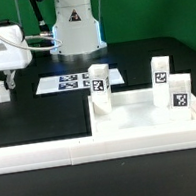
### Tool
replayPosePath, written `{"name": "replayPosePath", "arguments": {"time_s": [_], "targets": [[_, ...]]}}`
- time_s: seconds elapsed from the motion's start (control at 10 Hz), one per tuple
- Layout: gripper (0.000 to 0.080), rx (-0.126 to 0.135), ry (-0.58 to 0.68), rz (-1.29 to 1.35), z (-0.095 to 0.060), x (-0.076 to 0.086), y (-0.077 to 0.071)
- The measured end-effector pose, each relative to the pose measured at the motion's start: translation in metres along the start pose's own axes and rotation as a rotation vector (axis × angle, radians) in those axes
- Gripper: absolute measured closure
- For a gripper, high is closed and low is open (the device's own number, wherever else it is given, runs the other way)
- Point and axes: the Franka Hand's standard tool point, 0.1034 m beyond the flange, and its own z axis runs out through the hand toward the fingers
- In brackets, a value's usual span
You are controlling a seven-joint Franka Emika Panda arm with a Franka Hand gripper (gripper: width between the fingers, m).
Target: Assemble square table
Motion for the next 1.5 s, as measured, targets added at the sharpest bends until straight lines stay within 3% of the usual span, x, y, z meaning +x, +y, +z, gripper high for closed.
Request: {"name": "replayPosePath", "arguments": {"time_s": [0.2, 0.3, 0.4, 0.5, 0.6, 0.8, 0.9, 1.0, 1.2, 1.3, 1.5], "targets": [[0.0150, -0.011, 0.008, -0.022, 0.000, 0.001, 0.000], [0.0150, -0.101, 0.074, -0.176, 0.001, 0.006, 0.001], [0.0150, -0.149, 0.072, -0.334, 0.009, -0.005, 0.001], [0.0150, -0.172, 0.049, -0.440, 0.017, -0.017, 0.006], [0.0150, -0.157, 0.037, -0.410, 0.018, -0.017, 0.003], [0.0150, -0.154, 0.034, -0.404, 0.018, -0.016, 0.003], [0.0150, -0.118, -0.027, -0.339, 0.022, -0.023, -0.008], [0.0150, -0.103, -0.175, -0.310, 0.021, -0.032, -0.026], [0.0150, -0.138, -0.430, -0.354, 0.019, -0.036, -0.033], [0.0150, -0.159, -0.481, -0.369, 0.023, -0.028, -0.030], [0.0150, -0.173, -0.566, -0.379, 0.025, -0.032, -0.019]]}}
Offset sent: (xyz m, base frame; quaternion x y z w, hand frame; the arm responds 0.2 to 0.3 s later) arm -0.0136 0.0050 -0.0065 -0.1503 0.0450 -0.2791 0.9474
